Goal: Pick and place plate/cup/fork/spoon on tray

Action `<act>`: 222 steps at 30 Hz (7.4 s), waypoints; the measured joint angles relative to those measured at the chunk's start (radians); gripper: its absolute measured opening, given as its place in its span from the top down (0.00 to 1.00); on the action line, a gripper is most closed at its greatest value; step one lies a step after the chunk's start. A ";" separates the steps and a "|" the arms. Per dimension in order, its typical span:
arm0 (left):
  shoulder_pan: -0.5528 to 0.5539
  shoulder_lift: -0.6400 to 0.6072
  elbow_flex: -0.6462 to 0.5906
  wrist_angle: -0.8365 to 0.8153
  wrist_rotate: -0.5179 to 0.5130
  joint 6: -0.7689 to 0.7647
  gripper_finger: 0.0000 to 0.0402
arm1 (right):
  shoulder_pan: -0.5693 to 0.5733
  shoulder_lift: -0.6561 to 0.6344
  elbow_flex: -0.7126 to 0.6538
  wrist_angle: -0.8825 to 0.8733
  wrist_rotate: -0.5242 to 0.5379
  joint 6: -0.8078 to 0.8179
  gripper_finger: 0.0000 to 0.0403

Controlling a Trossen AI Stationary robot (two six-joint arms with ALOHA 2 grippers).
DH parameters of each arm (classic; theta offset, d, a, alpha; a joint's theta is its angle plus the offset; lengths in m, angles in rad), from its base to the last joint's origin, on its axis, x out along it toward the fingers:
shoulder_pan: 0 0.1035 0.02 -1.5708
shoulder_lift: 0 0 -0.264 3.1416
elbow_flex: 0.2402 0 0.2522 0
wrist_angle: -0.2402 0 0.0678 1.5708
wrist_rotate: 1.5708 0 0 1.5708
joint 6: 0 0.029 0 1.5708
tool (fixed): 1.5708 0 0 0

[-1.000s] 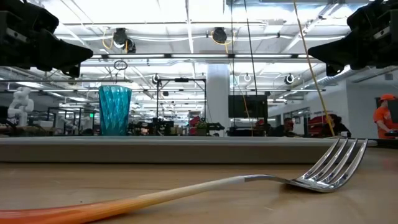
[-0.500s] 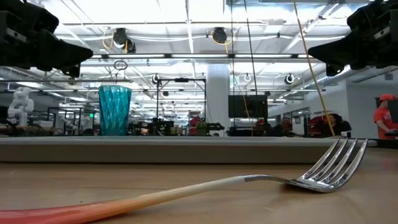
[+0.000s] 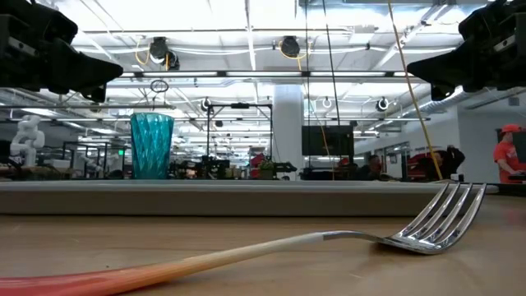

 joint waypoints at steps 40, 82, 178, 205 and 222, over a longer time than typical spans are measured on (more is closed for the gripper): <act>0.000 0.000 0.000 0.000 0.000 0.000 0.94 | 0.000 0.000 0.000 0.000 0.000 0.000 1.00; 0.000 0.293 0.425 0.219 -0.213 0.086 0.94 | -0.004 0.000 0.000 0.200 0.077 0.166 1.00; 0.439 1.427 1.204 -1.172 -0.355 0.081 0.32 | 0.000 0.792 0.553 -0.230 0.108 0.124 1.00; 0.512 1.460 1.203 -1.173 -0.297 0.116 0.95 | 0.000 0.793 0.552 -0.264 0.107 0.181 1.00; 0.446 1.460 1.227 -1.214 -0.311 0.161 0.97 | 0.000 0.792 0.552 -0.264 0.108 0.156 1.00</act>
